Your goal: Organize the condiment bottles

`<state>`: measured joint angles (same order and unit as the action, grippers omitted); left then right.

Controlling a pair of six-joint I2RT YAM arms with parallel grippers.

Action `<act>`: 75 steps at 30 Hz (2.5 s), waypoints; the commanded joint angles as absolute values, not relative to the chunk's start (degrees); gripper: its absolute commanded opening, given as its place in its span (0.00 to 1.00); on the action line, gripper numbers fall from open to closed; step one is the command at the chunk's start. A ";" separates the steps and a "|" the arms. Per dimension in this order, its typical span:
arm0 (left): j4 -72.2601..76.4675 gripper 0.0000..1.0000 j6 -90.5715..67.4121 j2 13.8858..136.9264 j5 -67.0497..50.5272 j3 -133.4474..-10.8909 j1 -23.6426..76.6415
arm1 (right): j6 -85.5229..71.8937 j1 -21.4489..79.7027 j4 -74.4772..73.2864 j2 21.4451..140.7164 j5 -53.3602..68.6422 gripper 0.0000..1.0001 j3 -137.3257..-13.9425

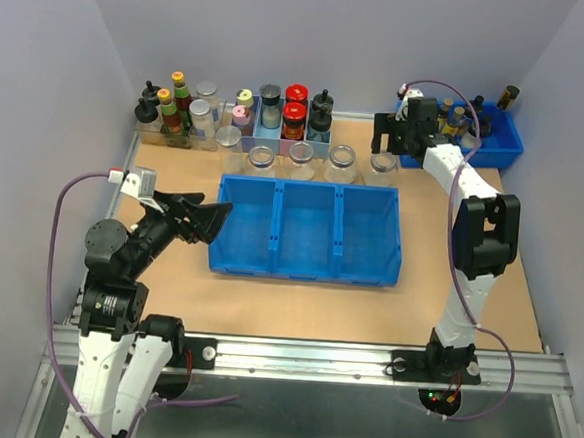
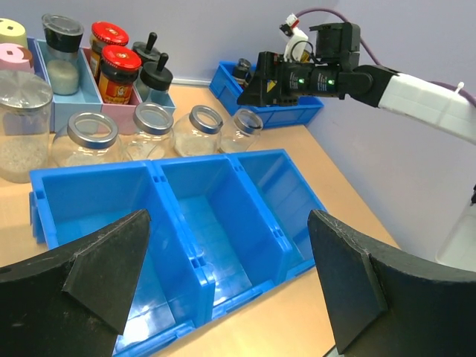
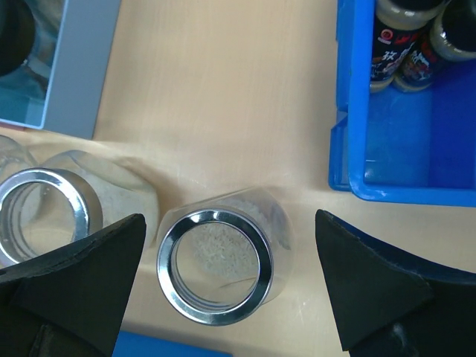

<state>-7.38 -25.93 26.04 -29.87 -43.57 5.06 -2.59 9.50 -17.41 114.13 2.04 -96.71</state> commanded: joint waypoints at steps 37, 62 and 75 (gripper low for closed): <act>-6.77 0.99 -24.79 24.00 -30.15 -39.73 5.19 | -1.41 9.93 -19.95 112.77 4.49 0.54 -92.55; -5.98 0.99 -25.05 24.70 -28.92 -39.37 5.19 | -17.39 9.93 -27.77 85.46 -10.60 0.00 -90.19; -5.19 0.99 -25.57 25.14 -29.00 -39.38 5.10 | -23.81 19.24 -34.19 74.62 8.16 0.00 -77.70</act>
<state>-8.75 -25.76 25.02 -28.42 -39.70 5.06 -20.80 16.36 -35.22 76.82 2.31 -80.25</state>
